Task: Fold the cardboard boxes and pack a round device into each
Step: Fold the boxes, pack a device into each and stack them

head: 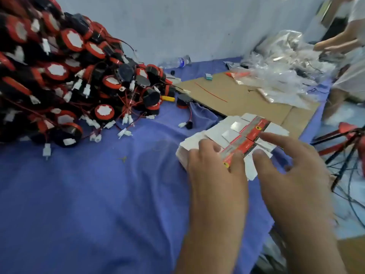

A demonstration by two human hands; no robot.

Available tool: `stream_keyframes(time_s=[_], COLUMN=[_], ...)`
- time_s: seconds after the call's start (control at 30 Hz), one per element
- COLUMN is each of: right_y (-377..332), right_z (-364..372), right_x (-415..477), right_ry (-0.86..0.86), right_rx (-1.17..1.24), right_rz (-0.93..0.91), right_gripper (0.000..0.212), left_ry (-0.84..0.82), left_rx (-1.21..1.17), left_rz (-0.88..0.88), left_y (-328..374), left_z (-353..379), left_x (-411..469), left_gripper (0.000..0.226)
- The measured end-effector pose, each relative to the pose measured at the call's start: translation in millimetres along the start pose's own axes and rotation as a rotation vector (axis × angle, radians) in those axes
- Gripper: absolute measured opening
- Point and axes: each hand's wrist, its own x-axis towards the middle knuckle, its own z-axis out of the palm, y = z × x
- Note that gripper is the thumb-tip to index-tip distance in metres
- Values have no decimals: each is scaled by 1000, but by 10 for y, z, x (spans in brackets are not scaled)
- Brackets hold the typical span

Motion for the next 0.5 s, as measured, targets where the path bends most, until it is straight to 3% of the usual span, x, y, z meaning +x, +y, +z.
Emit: stream_keyframes(time_s=[0.07, 0.2, 0.33, 0.5], right_y=[82, 240, 416, 507], right_z=[9, 122, 154, 152], right_x=[218, 406, 386, 463], right_ry=[-170, -463, -562, -550], right_rx=[-227, -516, -520, -456], right_rz=[37, 127, 124, 97], right_gripper=[40, 53, 55, 65], left_ry=[-61, -108, -150, -132], left_rx=[259, 452, 587, 698], left_rz=[75, 103, 146, 150], left_y=[21, -117, -180, -96], left_z=[56, 202, 240, 172], left_x=[47, 150, 253, 393], left_gripper=[37, 47, 73, 69])
